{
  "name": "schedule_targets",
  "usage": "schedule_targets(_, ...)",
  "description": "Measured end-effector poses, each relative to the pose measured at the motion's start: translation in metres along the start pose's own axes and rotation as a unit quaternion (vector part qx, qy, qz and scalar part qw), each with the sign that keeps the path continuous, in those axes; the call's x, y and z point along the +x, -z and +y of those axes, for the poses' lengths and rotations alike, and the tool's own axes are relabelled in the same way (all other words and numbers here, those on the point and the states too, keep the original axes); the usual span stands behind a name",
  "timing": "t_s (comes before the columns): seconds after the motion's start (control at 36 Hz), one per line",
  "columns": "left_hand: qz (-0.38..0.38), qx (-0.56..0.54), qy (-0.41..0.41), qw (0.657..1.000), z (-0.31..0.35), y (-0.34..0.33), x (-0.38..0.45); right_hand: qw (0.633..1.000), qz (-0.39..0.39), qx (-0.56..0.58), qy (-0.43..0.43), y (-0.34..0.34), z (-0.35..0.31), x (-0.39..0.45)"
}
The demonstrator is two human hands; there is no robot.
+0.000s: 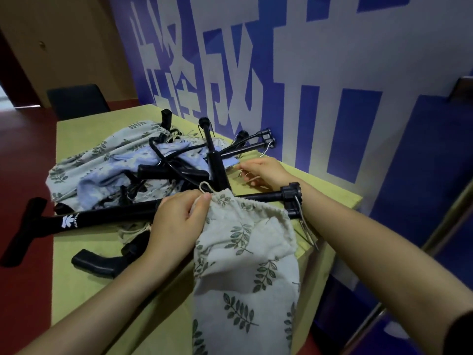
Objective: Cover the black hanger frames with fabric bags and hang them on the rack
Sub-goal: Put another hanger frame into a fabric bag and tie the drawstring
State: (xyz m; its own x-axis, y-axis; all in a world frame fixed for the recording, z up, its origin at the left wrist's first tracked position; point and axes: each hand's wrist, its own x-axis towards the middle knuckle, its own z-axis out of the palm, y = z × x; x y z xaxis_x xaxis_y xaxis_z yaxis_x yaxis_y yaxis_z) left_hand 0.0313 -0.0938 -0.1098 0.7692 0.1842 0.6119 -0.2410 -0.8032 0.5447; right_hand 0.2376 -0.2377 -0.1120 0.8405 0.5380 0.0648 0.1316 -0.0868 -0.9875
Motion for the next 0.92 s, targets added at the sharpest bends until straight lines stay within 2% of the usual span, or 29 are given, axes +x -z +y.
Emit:
schedule_targets(0.11,-0.030,0.017,-0.030,0.999,-0.003,-0.003,0.008,0.999,0.014,0.037,-0.021,0.022,-0.010,-0.025)
schedule_targets(0.25,-0.050,0.025,-0.049,0.997,-0.004,-0.006,0.014,0.999,0.034,-0.022,0.004,0.040,-0.035,-0.053)
schedule_targets(0.44,-0.075,0.032,-0.040,0.996,-0.002,0.003,0.014,0.996,0.064,-0.025,0.056,0.038,-0.069,-0.080)
schedule_targets(0.58,-0.088,0.027,-0.018,0.996,-0.001,0.005,0.013,0.980,0.067,-0.167,0.091,0.019,-0.073,-0.088)
schedule_targets(0.64,-0.090,0.025,-0.011,0.996,0.000,0.004,0.012,0.955,0.052,-0.272,0.102,0.008,-0.071,-0.089)
schedule_targets(0.67,-0.091,0.024,-0.006,0.996,0.000,0.004,0.012,0.930,0.050,-0.346,0.111,0.004,-0.070,-0.089)
schedule_targets(0.72,-0.093,0.023,0.005,0.995,-0.001,0.002,0.014,0.838,0.064,-0.524,0.139,0.000,-0.068,-0.089)
schedule_targets(0.75,-0.093,0.021,0.008,0.995,-0.001,0.002,0.014,0.786,0.071,-0.596,0.151,-0.002,-0.066,-0.090)
schedule_targets(0.78,-0.094,0.017,0.008,0.995,-0.001,0.001,0.014,0.751,0.077,-0.637,0.158,-0.002,-0.064,-0.091)
schedule_targets(0.83,-0.093,0.003,-0.001,0.996,-0.002,0.001,0.013,0.738,0.082,-0.651,0.160,-0.001,-0.059,-0.092)
schedule_targets(0.92,-0.089,-0.011,-0.024,0.996,0.001,0.000,0.013,0.765,0.110,-0.615,0.157,0.008,-0.057,-0.096)
